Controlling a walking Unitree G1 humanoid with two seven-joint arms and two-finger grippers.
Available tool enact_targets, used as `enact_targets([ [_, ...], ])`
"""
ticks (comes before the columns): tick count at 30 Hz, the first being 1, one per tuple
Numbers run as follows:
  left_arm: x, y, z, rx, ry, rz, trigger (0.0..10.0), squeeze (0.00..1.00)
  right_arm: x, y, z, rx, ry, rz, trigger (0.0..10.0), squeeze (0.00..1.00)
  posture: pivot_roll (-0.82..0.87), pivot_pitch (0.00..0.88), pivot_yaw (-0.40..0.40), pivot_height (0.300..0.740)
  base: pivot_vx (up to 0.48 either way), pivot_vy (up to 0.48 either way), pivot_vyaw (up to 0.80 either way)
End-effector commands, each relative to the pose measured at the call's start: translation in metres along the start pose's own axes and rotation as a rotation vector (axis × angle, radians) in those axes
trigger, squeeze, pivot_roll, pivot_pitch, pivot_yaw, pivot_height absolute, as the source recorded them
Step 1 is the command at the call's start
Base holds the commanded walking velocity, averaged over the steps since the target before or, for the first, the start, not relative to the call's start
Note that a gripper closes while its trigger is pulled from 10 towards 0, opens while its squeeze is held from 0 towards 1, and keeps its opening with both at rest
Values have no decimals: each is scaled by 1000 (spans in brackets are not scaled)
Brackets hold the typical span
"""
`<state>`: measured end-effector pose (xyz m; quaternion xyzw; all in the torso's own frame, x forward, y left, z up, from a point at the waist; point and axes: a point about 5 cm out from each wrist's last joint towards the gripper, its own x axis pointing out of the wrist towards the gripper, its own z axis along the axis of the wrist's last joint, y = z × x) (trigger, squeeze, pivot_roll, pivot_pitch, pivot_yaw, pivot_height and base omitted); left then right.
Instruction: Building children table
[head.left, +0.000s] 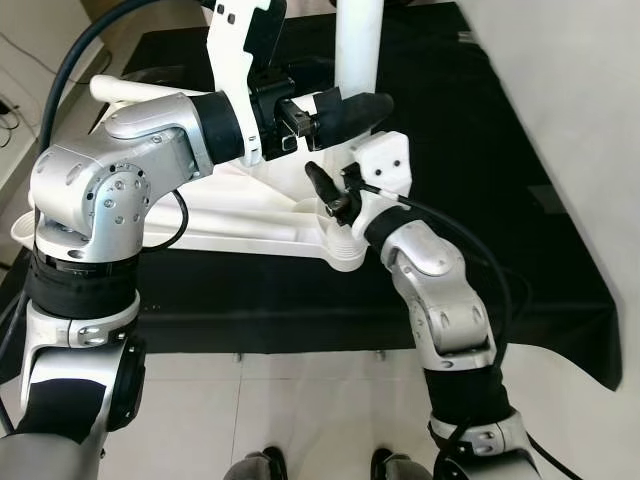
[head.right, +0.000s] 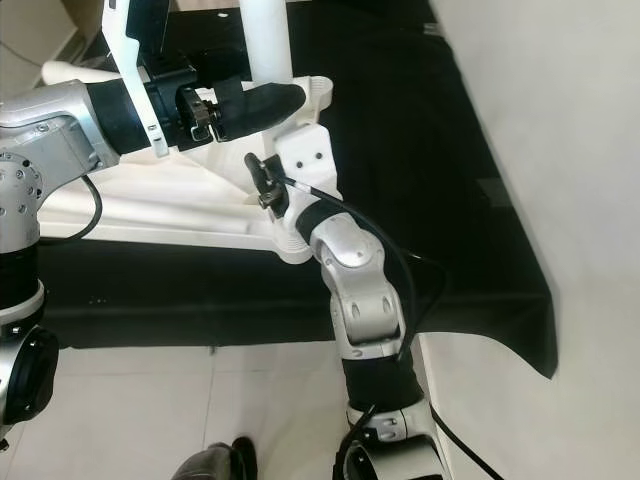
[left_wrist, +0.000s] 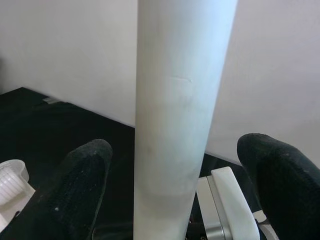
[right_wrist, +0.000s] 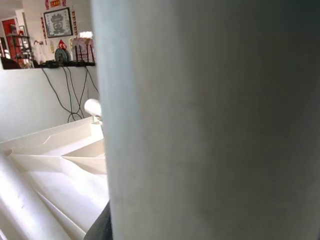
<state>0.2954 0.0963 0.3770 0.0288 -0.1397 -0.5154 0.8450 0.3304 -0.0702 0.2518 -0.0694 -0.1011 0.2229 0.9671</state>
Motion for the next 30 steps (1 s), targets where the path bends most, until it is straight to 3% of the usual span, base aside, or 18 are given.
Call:
enact_targets([
  [1, -8, 0, -1, 8, -1, 19, 10000, 0, -5, -7, -34, 29, 170, -75, 0, 0, -2, 212, 64, 740, 0, 0, 0],
  [7, -24, -1, -6, -10, 0, 57, 10000, 0, -7, -9, -32, 18, 175, -128, 0, 0, -7, 206, 60, 740, 0, 0, 0],
  [8, -28, -3, -6, -12, -1, 50, 10000, 0, -7, -9, -31, 15, 174, -127, 1451, 0, -7, 206, 60, 740, 0, 0, 0],
  [9, -31, -5, -6, -13, -2, 45, 10000, 0, -7, -10, -30, 14, 173, -126, 1451, 0, -7, 206, 60, 740, 0, 0, 0],
  [10, -36, -7, -6, -16, -4, 41, 10000, 0, -7, -10, -30, 17, 172, -126, 6706, 0, -7, 206, 60, 740, 0, 0, 0],
  [11, -40, -8, -6, -18, -5, 40, 10000, 0, -7, -10, -30, 19, 171, -127, 6706, 0, -5, 207, 61, 740, 0, 0, 0],
  [12, -47, -11, -6, -26, -2, 37, 10000, 0, -7, -10, -30, 29, 174, -130, 10000, 0, -5, 207, 61, 740, 0, 0, 0],
  [21, -79, -30, -18, -63, 33, 133, 10000, 0, -11, -12, -33, 51, 178, -147, 10000, 0, 12, 208, 66, 740, 0, 0, 0],
  [22, -84, -34, -24, -76, 45, 145, 10000, 0, -11, -12, -33, 56, 174, -148, 10000, 976, 12, 209, 65, 740, 0, 0, 0],
  [26, -87, -37, -28, -85, 53, 151, 10000, 0, -11, -12, -33, 58, 171, -148, 10000, 976, 12, 210, 67, 740, 0, 0, 0],
  [30, -101, -51, -53, -150, 104, 203, 10000, 0, -9, -11, -25, 117, 110, -74, 10000, 1000, 12, 211, 64, 740, 0, 0, 0],
])
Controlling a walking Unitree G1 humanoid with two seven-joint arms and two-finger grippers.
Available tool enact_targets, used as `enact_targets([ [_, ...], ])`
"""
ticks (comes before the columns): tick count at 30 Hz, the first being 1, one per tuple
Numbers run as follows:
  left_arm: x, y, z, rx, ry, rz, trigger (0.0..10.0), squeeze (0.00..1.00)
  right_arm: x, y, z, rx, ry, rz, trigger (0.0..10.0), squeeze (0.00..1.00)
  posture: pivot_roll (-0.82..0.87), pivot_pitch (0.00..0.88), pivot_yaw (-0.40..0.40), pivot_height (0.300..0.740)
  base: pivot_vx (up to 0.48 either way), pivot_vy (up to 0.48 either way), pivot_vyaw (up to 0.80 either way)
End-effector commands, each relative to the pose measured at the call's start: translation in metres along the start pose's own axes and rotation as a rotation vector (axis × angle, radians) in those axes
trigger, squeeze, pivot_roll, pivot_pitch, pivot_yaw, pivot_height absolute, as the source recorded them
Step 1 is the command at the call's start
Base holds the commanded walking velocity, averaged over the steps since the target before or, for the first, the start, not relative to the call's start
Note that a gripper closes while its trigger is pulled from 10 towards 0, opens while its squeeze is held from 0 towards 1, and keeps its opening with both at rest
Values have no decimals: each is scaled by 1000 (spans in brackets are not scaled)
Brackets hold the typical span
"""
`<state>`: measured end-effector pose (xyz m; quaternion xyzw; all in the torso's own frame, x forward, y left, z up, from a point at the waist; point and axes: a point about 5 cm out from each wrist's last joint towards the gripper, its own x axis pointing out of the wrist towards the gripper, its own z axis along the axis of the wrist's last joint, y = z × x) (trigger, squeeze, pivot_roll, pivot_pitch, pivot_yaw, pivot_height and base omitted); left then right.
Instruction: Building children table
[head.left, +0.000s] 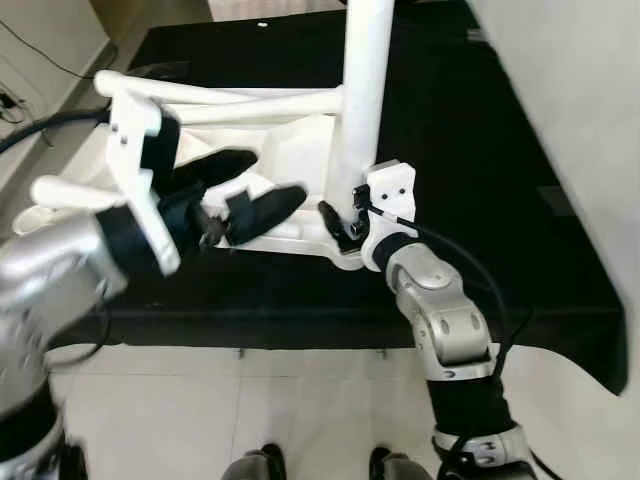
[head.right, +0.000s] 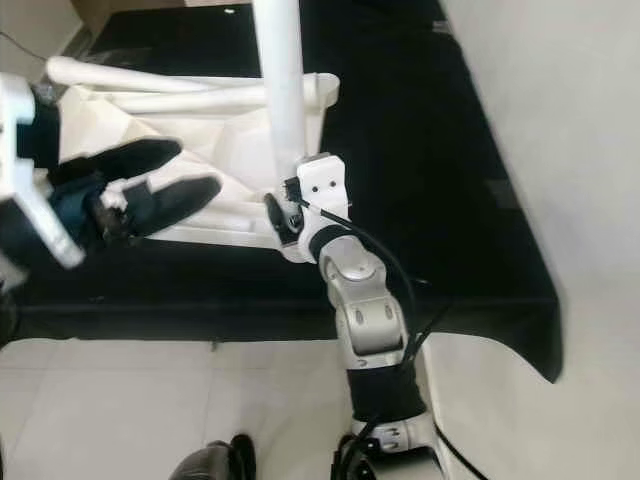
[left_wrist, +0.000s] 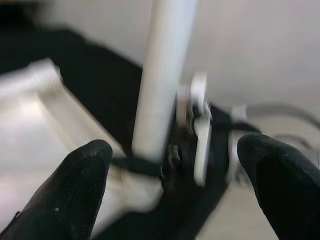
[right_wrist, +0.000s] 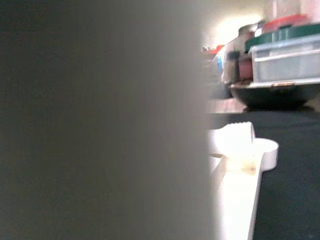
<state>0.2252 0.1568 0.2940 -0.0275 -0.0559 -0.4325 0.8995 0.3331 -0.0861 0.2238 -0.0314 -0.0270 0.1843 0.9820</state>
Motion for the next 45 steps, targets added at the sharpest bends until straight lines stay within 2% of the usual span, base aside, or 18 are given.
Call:
enact_targets([
  [1, -5, -8, -10, -27, 8, 29, 10000, 0, 2, 6, 13, 29, -76, 164, 10000, 1000, 18, 211, 62, 740, 0, 0, 0],
  [3, -6, -11, -16, -48, 6, 46, 10000, 0, 2, 11, 18, 22, -96, 267, 10000, 1000, 18, 211, 62, 740, 0, 0, 0],
  [4, -6, -14, -22, -57, 19, 63, 10000, 0, 3, 11, 20, -20, -106, 317, 10000, 165, 19, 209, 60, 740, 0, 0, 0],
  [5, -6, -17, -27, -60, 34, 76, 10000, 0, 3, 10, 22, -48, -111, 348, 10000, 0, 20, 209, 58, 740, 0, 0, 0],
  [6, -6, -17, -27, -60, 34, 76, 10000, 0, 3, 10, 22, -48, -111, 348, 10000, 0, 20, 209, 58, 740, 0, 0, 0],
  [7, -7, -22, -37, -71, 57, 93, 10000, 0, 5, 8, 25, -63, -116, 410, 10000, 0, 23, 208, 53, 740, 0, 0, 0],
  [9, -7, -22, -37, -71, 57, 93, 10000, 0, 5, 8, 25, -63, -116, 410, 10000, 0, 23, 208, 53, 740, 0, 0, 0],
  [10, -12, -37, -64, -103, 137, 143, 10000, 0, 12, -2, 36, -109, -118, 540, 10000, 0, 22, 210, 49, 740, 0, 0, 0],
  [13, -17, -56, -86, -144, 199, 170, 10000, 0, 19, -11, 47, -161, -130, 644, 10000, 0, 22, 213, 42, 740, 0, 0, 0],
  [18, -20, -70, -96, -114, 249, 134, 10000, 0, 23, -13, 52, -154, -132, 706, 10000, 0, 24, 217, 33, 740, 0, 0, 0],
  [21, -25, -84, -113, -124, 287, 147, 10000, 0, 30, -17, 47, -146, -90, 828, 10000, 0, 11, 236, 26, 740, 0, 0, 0],
  [24, -26, -93, -120, -114, 297, 130, 10000, 0, 34, -18, 47, -152, -80, 849, 10000, 0, 9, 246, 19, 740, 0, 0, 0],
  [27, -26, -96, -122, -119, 264, 146, 10000, 0, 37, -17, 49, -141, -80, 888, 10000, 0, 6, 254, 17, 740, 0, 0, 0],
  [28, -25, -96, -123, -108, 257, 151, 10000, 0, 37, -15, 50, -134, -81, 914, 9098, 0, 3, 267, 9, 740, 0, 0, 0],
  [31, -25, -97, -124, -95, 252, 157, 10000, 0, 38, -15, 51, -131, -83, 936, 9098, 0, 3, 267, 9, 740, 0, 0, 0],
  [32, -24, -98, -123, -83, 239, 152, 10000, 0, 39, -14, 51, -125, -83, 964, 0, 0, 2, 279, 4, 740, 0, 0, 0],
  [38, -14, -106, -119, -89, 171, 79, 10000, 0, 41, -15, 51, -121, -68, 1023, 0, 0, -15, 302, -5, 740, 0, 0, 0],
  [45, -13, -107, -121, -82, 113, 70, 10000, 0, 43, -24, 50, -118, -74, 995, 0, 0, -25, 304, -7, 740, 0, 0, 0],
])
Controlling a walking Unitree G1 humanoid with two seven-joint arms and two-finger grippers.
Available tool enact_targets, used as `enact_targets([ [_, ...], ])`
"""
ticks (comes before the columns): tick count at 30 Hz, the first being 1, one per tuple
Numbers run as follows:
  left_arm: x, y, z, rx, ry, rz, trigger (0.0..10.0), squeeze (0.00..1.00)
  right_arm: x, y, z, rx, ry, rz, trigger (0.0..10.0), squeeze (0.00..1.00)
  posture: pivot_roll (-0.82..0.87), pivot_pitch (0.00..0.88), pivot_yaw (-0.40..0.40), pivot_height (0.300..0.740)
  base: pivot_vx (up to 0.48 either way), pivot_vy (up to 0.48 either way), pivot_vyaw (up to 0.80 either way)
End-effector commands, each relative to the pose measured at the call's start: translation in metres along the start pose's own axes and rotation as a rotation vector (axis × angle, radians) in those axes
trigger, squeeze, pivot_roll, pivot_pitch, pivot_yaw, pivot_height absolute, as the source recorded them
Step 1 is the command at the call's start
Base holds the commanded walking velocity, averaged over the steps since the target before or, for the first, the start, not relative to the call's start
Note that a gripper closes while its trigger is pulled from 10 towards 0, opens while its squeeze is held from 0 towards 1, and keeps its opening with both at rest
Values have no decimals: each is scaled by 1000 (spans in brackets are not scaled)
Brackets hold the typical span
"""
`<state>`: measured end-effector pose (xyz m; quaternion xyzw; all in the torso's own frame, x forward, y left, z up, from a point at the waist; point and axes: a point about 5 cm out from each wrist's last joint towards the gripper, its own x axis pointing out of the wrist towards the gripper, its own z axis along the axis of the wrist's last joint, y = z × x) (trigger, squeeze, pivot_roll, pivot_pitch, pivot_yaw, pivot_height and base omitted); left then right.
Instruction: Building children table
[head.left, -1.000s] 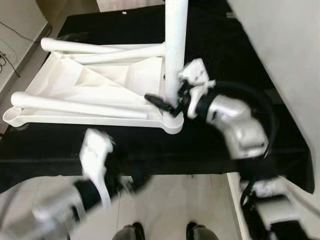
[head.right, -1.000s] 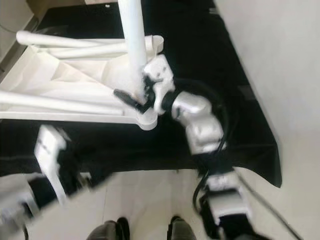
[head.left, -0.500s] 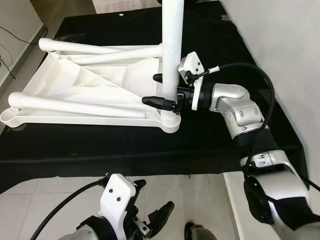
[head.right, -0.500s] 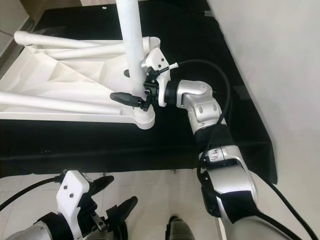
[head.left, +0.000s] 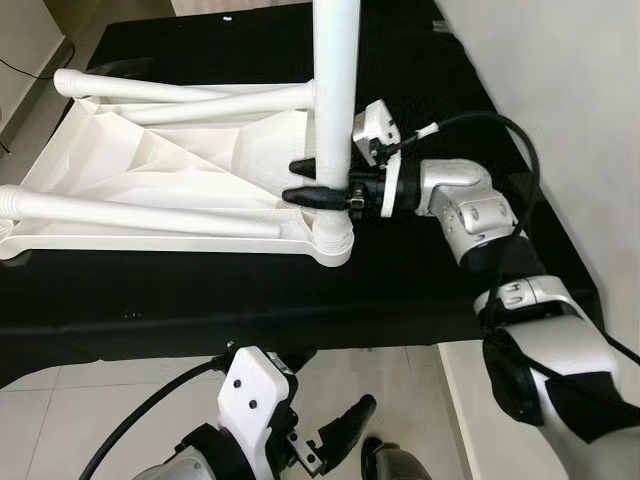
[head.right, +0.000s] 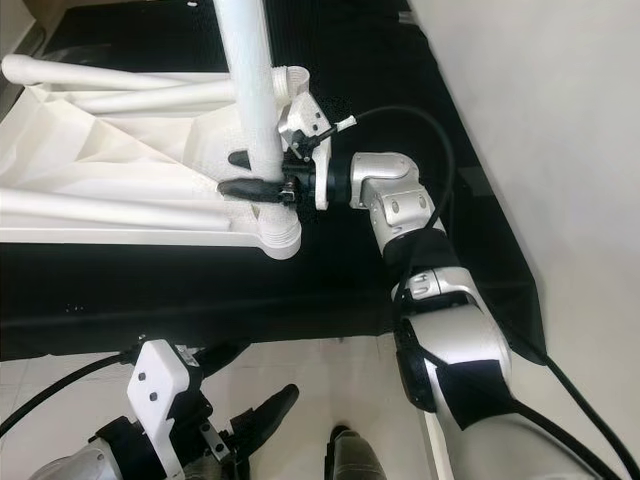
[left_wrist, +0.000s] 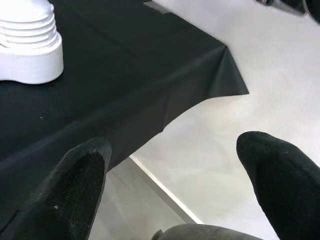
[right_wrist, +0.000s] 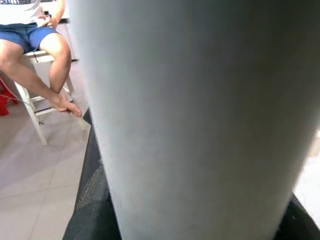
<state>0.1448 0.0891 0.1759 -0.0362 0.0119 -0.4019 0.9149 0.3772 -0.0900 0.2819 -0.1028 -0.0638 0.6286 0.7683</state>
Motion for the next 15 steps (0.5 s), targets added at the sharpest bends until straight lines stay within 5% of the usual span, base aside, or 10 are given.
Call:
enact_targets([
  [1, 0, -2, -3, -11, -1, -4, 10000, 0, 1, 0, -5, 33, -2, 0, 0, 0, -25, 304, -7, 740, 0, 0, 0],
  [5, -1, -3, -5, 0, -31, 23, 10000, 0, -15, -3, -15, 43, 16, -229, 0, 0, -50, 309, -26, 740, 0, 0, 0],
  [6, -2, -2, -5, 6, -36, 35, 10000, 0, -19, -1, -23, 57, 20, -412, 0, 0, -58, 309, -28, 740, 0, 0, 0],
  [7, -3, -1, -5, 10, -41, 48, 10000, 0, -24, 8, -39, 104, 48, -752, 0, 0, -70, 312, -27, 740, 0, 0, 0],
  [8, -5, 0, -4, 10, -50, 66, 10000, 0, -17, 45, -56, 155, 73, -853, 0, 0, -86, 320, -17, 740, 0, 0, 0],
  [9, -6, 2, -3, 9, -57, 78, 10000, 0, -16, 73, -60, 197, 75, -915, 0, 0, -87, 323, -11, 740, 0, 0, 0],
  [10, -6, 2, -3, 9, -57, 78, 10000, 0, -16, 73, -60, 197, 75, -915, 0, 0, -87, 323, -11, 740, 0, 0, 0],
  [12, -6, 4, -3, 11, -67, 89, 10000, 0, -8, 97, -57, 211, 46, -908, 0, 0, -95, 327, 5, 740, 0, 0, 0],
  [15, -4, 5, -6, 23, -66, 78, 10000, 0, 1, 90, -56, 188, 27, -920, 0, 0, -84, 317, 17, 740, 0, 0, 0],
])
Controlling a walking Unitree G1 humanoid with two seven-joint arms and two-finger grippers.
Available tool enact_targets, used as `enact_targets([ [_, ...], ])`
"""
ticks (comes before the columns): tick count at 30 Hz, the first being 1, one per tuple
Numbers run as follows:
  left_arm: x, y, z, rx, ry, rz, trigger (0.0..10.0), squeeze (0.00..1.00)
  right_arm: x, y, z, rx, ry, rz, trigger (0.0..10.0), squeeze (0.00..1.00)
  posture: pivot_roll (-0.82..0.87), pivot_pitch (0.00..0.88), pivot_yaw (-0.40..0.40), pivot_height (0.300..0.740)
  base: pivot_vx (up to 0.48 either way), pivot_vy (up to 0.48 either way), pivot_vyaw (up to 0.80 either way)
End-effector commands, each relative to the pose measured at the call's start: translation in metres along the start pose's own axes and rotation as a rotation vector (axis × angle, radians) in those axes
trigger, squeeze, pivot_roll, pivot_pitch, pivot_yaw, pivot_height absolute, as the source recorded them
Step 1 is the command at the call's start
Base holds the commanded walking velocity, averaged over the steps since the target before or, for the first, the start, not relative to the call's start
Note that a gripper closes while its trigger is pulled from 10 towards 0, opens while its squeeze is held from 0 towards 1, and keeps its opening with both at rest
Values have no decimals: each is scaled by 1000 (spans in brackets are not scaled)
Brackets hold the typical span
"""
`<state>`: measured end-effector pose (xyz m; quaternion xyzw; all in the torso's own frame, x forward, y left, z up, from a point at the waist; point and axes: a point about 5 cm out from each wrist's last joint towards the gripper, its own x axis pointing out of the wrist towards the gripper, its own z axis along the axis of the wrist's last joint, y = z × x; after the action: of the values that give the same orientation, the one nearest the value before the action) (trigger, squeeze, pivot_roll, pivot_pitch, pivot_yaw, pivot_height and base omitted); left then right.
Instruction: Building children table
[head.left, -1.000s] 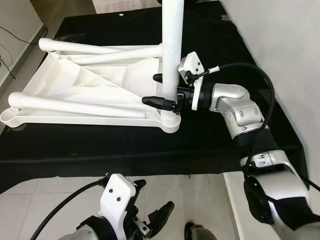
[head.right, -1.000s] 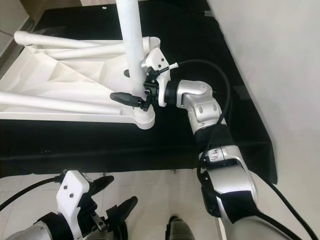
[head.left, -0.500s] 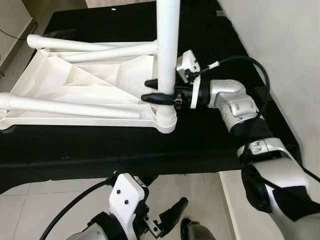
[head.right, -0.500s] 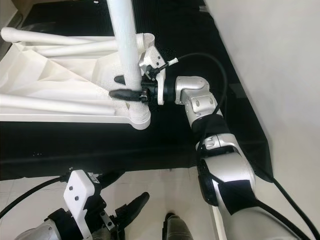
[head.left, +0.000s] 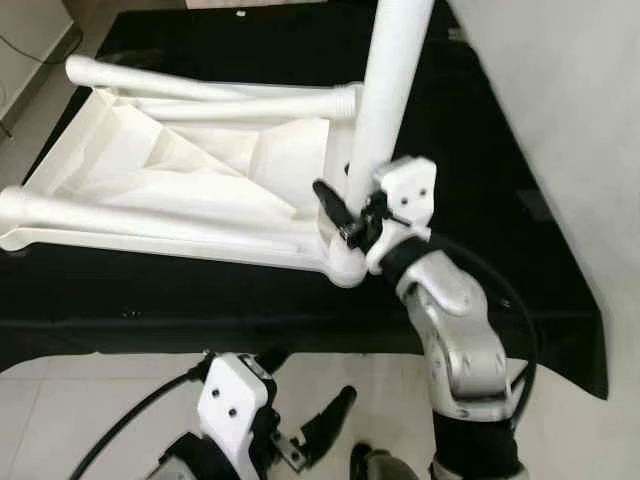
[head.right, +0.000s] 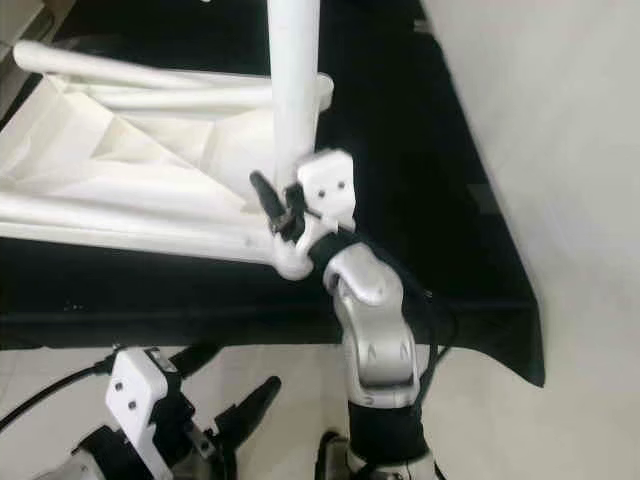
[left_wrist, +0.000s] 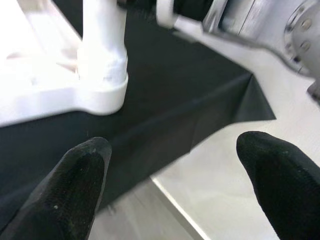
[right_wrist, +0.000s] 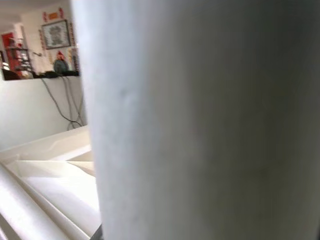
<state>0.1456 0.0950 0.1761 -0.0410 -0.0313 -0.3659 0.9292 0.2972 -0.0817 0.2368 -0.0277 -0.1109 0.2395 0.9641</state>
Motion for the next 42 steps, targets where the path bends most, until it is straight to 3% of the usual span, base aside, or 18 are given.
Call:
enact_targets([
  [1, -1, 1, -6, -2, 20, 3, 10000, 0, 2, 5, -31, 83, 136, -35, 0, 0, -84, 317, 17, 740, 0, 0, 0],
  [7, -2, 2, -9, 3, 21, -9, 10000, 0, 9, 10, -29, 85, 134, -50, 0, 0, -51, 308, 25, 740, 0, 0, 0],
  [8, -2, 2, -9, 5, 21, -6, 10000, 0, 8, 12, -25, 84, 132, -51, 10000, 0, -35, 309, 35, 740, 0, 0, 0],
  [11, -3, 3, -9, 5, 21, -3, 10000, 0, 8, 16, -18, 84, 122, -28, 10000, 0, -27, 304, 37, 740, 0, 0, 0],
  [13, -3, 3, -10, 2, 21, -4, 10000, 0, 14, 17, -11, 85, 86, 86, 10000, 0, -27, 300, 35, 740, 0, 0, 0],
  [14, -3, 2, -11, -1, 19, -8, 10000, 0, 21, 8, -6, 69, 65, 128, 10000, 1000, -25, 298, 32, 740, 0, 0, 0],
  [19, -2, 1, -11, -3, 16, -11, 10000, 0, 31, -6, -4, 72, 58, 212, 10000, 1000, -21, 293, 29, 740, 0, 0, 0],
  [20, -1, 0, -12, -4, 15, -13, 10000, 0, 37, -15, -2, 84, 49, 302, 10000, 918, -18, 289, 30, 740, 0, 0, 0],
  [23, -1, 0, -12, -5, 13, -13, 10000, 0, 40, -20, 0, 81, 40, 338, 10000, 918, -18, 289, 30, 740, 0, 0, 0],
  [24, -1, -1, -12, -5, 12, -13, 10000, 0, 43, -22, 0, 60, 44, 419, 10000, 0, -14, 288, 27, 740, 0, 0, 0],
  [26, -1, -2, -12, -7, 9, -14, 10000, 0, 45, -24, 2, 37, 47, 573, 10000, 0, -7, 283, 26, 740, 0, 0, 0],
  [30, -1, -3, -12, -9, 7, -15, 10000, 0, 46, -24, 2, 30, 57, 671, 10000, 0, -2, 282, 25, 740, 0, 0, 0],
  [33, -2, -4, -12, -11, 4, -18, 10000, 0, 53, -25, 4, 10, 75, 834, 10000, 0, 16, 283, 23, 740, 0, 0, 0],
  [37, -2, -5, -12, -12, 3, -18, 10000, 0, 60, -27, 11, 16, 64, 898, 10000, 0, 16, 287, 25, 740, 0, 0, 0],
  [38, -2, -5, -11, -12, 2, -18, 10000, 0, 63, -28, 12, 15, 60, 901, 9529, 0, 18, 289, 24, 740, 0, 0, 0],
  [39, -2, -5, -11, -11, 2, -17, 10000, 0, 66, -29, 15, 14, 52, 907, 0, 0, 23, 290, 21, 740, 0, 0, 0],
  [42, -2, -5, -11, -8, 0, -15, 10000, 0, 69, -32, 21, 5, 32, 935, 0, 0, 22, 290, 18, 740, 0, 0, 0],
])
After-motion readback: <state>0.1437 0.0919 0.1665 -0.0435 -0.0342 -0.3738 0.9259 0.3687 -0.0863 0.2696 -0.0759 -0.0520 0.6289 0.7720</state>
